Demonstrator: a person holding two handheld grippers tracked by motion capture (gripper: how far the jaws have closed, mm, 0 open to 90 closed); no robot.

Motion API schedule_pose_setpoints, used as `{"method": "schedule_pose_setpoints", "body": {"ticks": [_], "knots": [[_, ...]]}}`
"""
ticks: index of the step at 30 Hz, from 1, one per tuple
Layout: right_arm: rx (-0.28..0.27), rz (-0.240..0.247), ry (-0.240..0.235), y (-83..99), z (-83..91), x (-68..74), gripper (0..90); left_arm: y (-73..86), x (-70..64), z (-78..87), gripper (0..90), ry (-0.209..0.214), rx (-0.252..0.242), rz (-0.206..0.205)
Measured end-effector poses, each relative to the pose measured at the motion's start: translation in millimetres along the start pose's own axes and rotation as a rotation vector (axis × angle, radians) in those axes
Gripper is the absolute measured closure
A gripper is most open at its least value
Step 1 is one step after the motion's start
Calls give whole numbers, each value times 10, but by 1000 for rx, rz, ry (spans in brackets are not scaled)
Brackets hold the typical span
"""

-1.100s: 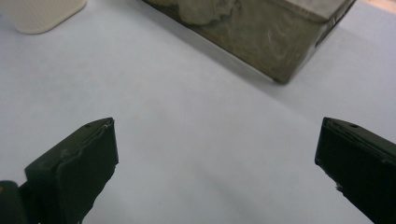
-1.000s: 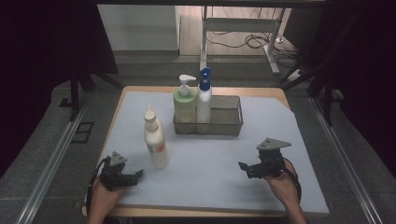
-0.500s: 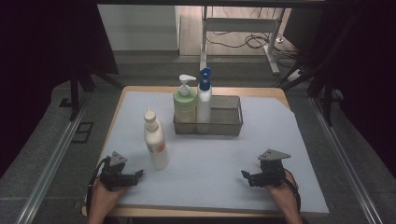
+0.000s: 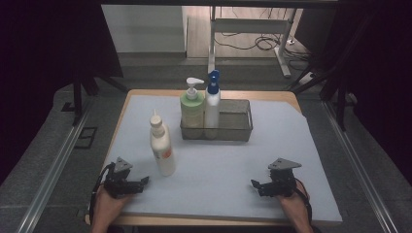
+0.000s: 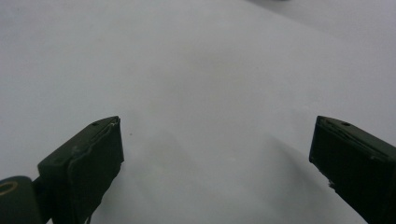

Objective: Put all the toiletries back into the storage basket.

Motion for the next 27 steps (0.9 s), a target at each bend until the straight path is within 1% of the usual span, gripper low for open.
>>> {"method": "schedule_pose_setpoints", "body": {"ticks": [2, 4, 5, 6, 8, 11, 13, 15, 19, 21, 24, 25, 27], "knots": [[-1, 0, 4, 4, 1, 0, 29, -1, 0, 1, 128, -1, 0, -2], [-1, 2, 6, 7, 3, -2, 30, -6, 0, 6, 134, 1, 1, -13], [0, 4, 6, 9, 4, -3, 30, -12, -5, 11, 143, 7, -1, -18], [2, 5, 7, 15, 6, -5, 31, -23, -10, 22, 172, 11, -5, -22], [3, 3, 7, 21, 7, -9, 32, -52, -12, 43, 266, 5, -17, -25], [2, 2, 11, 30, 10, -27, 34, -122, -48, 85, 400, 41, -44, -18], [-1, -2, 13, 28, 16, -31, 36, -165, -76, 102, 516, 65, -53, -12], [-4, -2, 16, 24, 20, -35, 38, -212, -107, 111, 599, 85, -64, -5], [-1, 1, 16, 26, 19, -32, 40, -297, -168, 94, 803, 118, -59, 6], [1, 1, 16, 27, 17, -30, 42, -331, -194, 70, 881, 133, -55, -11], [1, 3, 17, 27, 16, -28, 45, -367, -246, 23, 896, 147, -45, -40], [1, 3, 17, 27, 16, -28, 46, -381, -272, 6, 897, 158, -44, -47], [2, 3, 17, 27, 18, -30, 47, -408, -310, -22, 897, 161, -41, -67]]}}
Point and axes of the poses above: each handheld gripper's, and its own axes: z roughly backward along the jaws, y roughly out of its underside, x roughly to its left, the point moved 8 cm from there along -z, roughly forward along the jaws, and after that the axes turned 1 degree about -x, right-handed, at the moved point
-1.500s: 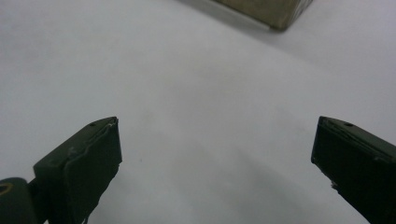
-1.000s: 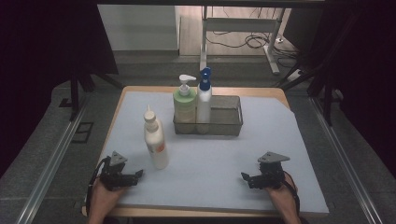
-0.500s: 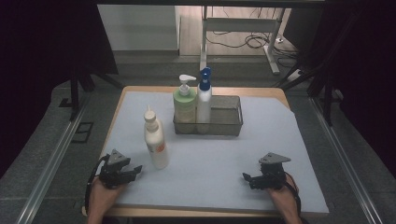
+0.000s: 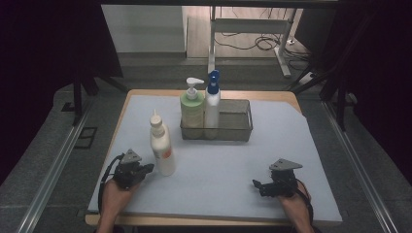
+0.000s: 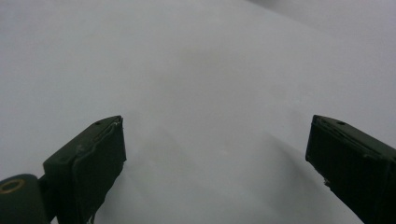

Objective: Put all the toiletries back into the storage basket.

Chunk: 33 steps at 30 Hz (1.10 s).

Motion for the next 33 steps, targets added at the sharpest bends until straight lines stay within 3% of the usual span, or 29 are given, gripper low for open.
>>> {"method": "schedule_pose_setpoints", "body": {"ticks": [5, 8, 24, 33], "knots": [[-6, 1, 4, -10, 10, -7, 50, -37, -37, -60, 897, -24, 14, -31], [-7, -1, 4, -9, 12, -11, 52, -37, -54, -67, 897, -4, 7, -25], [-1, -6, -12, -13, 1, 11, 53, -141, -298, -213, 897, 66, -2, -79], [-3, -5, -28, -29, 1, 29, 53, -221, -385, -321, 896, 73, -10, -93]]}}
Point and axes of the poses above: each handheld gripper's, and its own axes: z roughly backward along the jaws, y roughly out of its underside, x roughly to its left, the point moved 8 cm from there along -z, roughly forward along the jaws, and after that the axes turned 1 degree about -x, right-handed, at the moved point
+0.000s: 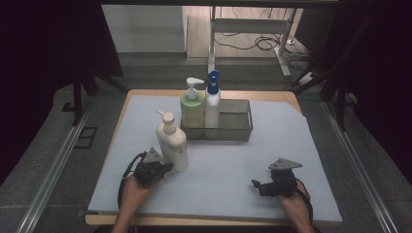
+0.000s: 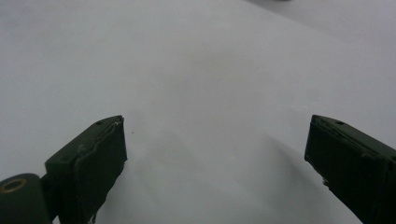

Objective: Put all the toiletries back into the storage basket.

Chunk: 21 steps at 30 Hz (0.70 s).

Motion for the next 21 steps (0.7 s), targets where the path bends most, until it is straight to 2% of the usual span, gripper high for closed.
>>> {"method": "schedule_pose_setpoints", "body": {"ticks": [4, 7, 11, 13, 16, 19, 21], "knots": [[0, 5, -11, -16, 7, 15, 52, 37, 36, 56, 868, 2, -10, 10], [-3, 10, -28, -45, 24, 51, 52, 112, 125, 120, 787, -27, -8, 30], [-20, 15, -58, -104, 53, 112, 45, 216, 214, 168, 626, -79, 8, 40], [-36, 19, -69, -154, 68, 141, 34, 264, 239, 175, 519, -92, 21, 35], [-55, 23, -80, -236, 78, 181, 0, 333, 290, 180, 350, -144, 28, 40], [-69, 7, -107, -321, 78, 232, 0, 371, 323, 186, 213, -166, 25, 61], [-80, -16, -126, -380, 79, 265, 0, 390, 331, 191, 149, -176, 28, 61]]}}
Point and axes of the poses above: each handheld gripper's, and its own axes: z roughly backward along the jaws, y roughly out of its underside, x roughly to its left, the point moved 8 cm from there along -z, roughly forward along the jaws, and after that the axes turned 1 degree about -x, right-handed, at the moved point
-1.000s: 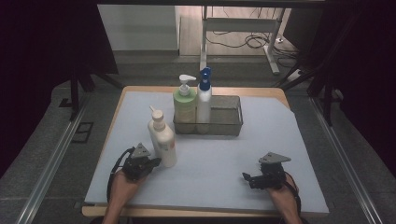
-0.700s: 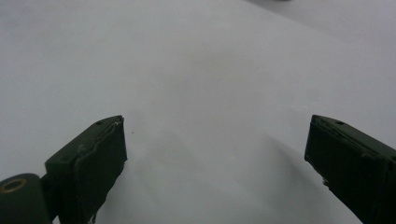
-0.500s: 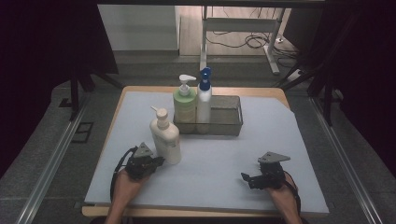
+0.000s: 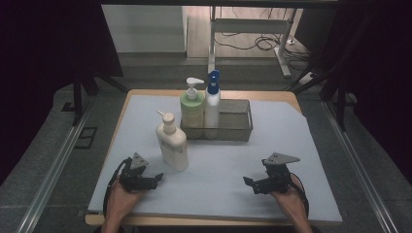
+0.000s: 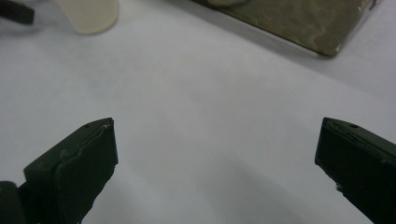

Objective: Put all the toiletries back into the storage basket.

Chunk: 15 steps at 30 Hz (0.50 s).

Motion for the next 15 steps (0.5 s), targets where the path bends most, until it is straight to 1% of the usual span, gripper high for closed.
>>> {"method": "schedule_pose_setpoints", "body": {"ticks": [2, 3, 5, 6, 8, 11, 15], "knots": [[-7, -9, -7, -47, -8, 21, 0, 33, 2, -15, 133, -10, 13, -6], [-11, -8, -4, -81, -15, 30, 0, 44, -1, -24, 129, -7, 19, -8], [-20, -14, -15, -142, -25, 62, 0, 47, 5, -26, 130, 2, 23, -1], [-24, -8, -16, -175, -34, 75, 0, 49, 8, -32, 130, 10, 22, 10], [-32, 2, -19, -247, -52, 107, 0, 56, 17, -31, 128, 18, 27, 17], [-43, 6, -40, -364, -91, 182, 0, 56, 17, -31, 128, 17, 26, 15], [-52, 4, -41, -497, -155, 258, 0, 57, 17, -32, 128, 17, 26, 16]]}}
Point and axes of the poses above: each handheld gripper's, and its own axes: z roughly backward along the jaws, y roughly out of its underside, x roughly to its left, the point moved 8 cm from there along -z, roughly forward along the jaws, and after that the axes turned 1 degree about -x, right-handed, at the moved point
